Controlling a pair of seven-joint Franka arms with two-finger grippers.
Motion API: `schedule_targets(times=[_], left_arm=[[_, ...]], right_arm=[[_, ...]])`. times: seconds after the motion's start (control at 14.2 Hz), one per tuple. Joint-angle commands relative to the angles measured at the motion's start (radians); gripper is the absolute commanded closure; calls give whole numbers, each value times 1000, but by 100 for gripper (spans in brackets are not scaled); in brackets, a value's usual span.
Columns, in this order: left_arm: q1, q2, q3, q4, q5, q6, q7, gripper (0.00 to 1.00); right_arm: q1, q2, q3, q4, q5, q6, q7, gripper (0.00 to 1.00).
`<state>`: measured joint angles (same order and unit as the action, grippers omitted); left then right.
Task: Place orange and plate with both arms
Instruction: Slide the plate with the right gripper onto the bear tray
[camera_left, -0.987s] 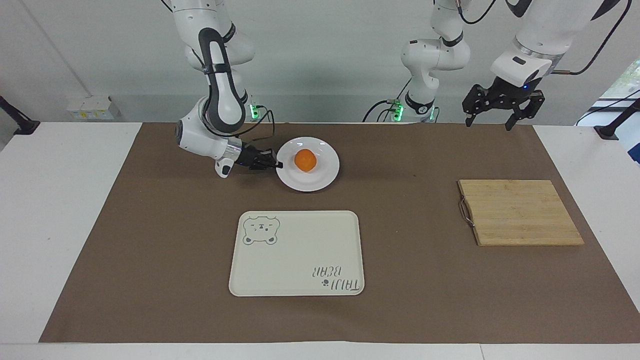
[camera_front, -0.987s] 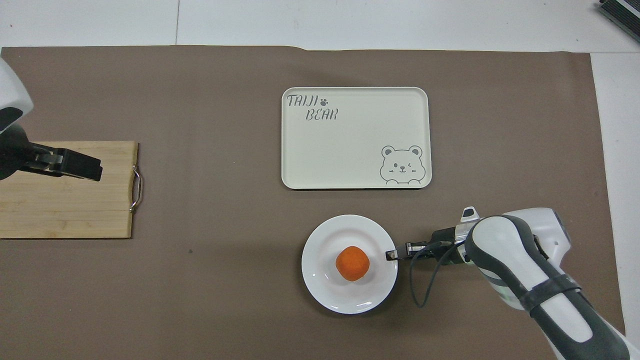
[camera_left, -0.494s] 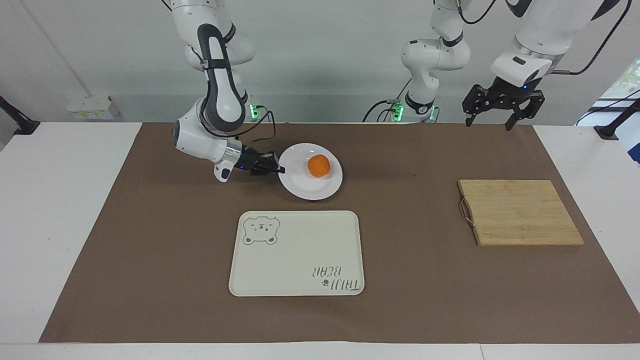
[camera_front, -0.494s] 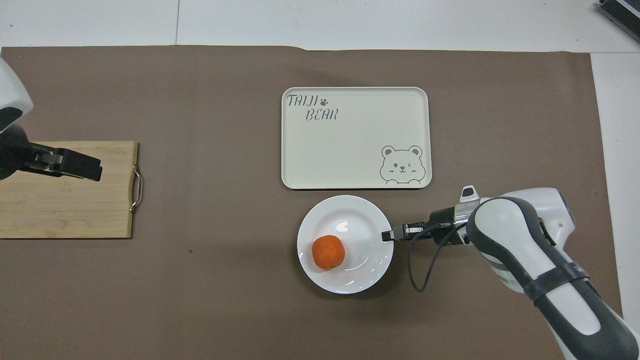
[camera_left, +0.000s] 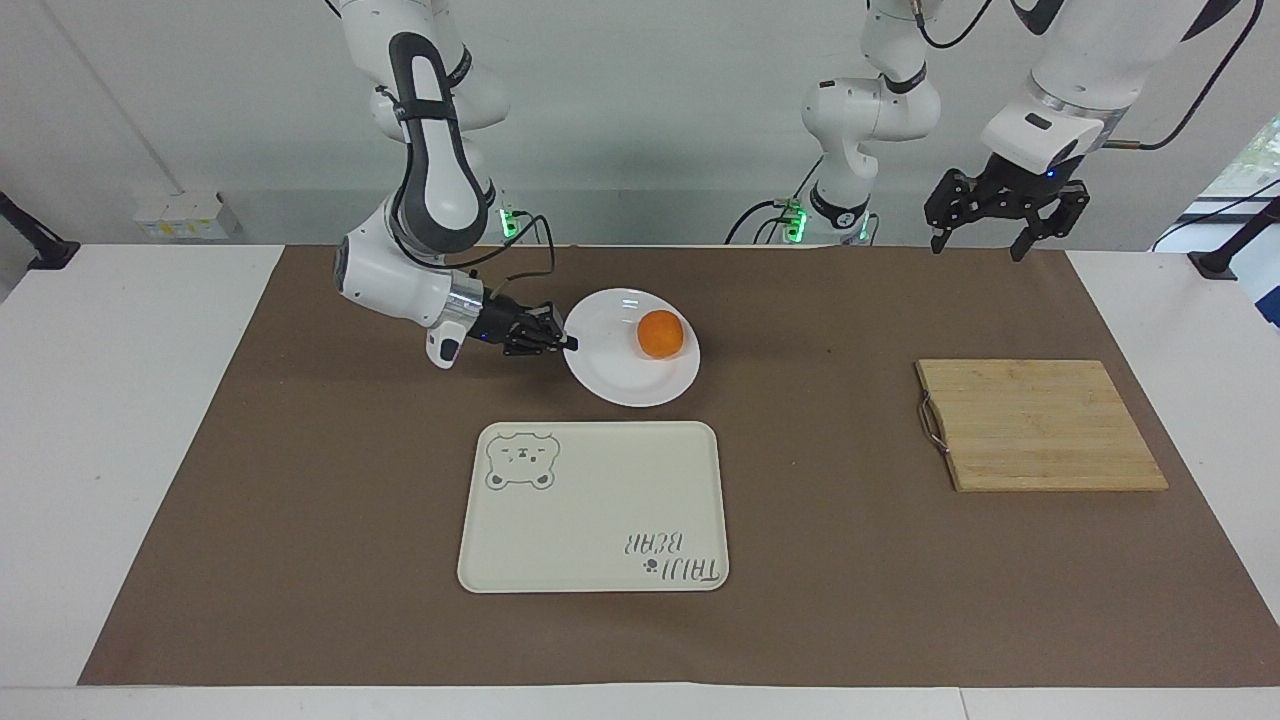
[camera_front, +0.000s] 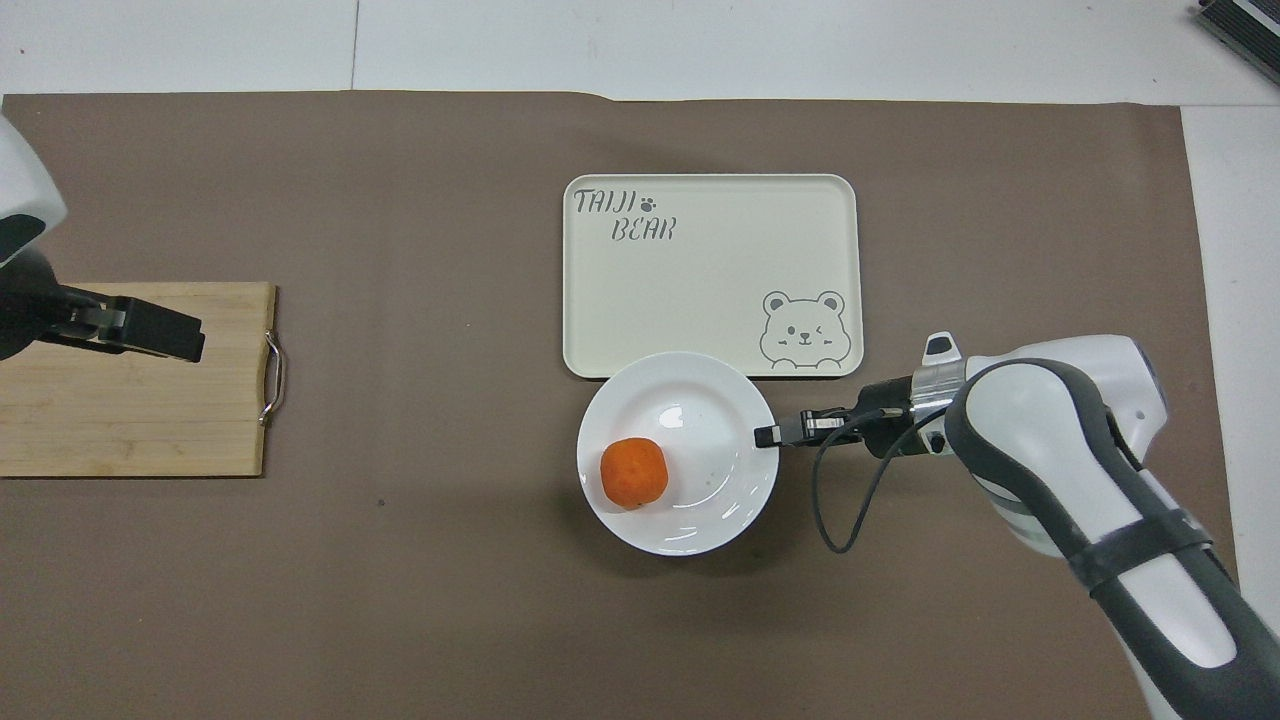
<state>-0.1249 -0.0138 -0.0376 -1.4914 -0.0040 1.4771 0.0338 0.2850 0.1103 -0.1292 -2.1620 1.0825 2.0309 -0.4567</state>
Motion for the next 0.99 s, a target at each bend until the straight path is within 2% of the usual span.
schedule_targets(times=[0.0, 0.21, 0.63, 0.92], left_arm=[[13, -18, -12, -21, 16, 6, -5, 0], [13, -18, -12, -21, 16, 6, -5, 0], [13, -18, -12, -21, 16, 6, -5, 0], [13, -18, -12, -21, 16, 6, -5, 0]], right_arm=[[-6, 92, -1, 151, 34, -44, 81, 100], [-23, 155, -1, 276, 33, -64, 148, 100], [-116, 363, -1, 533, 36, -126, 158, 100], [-138, 457, -1, 597, 28, -130, 144, 100]])
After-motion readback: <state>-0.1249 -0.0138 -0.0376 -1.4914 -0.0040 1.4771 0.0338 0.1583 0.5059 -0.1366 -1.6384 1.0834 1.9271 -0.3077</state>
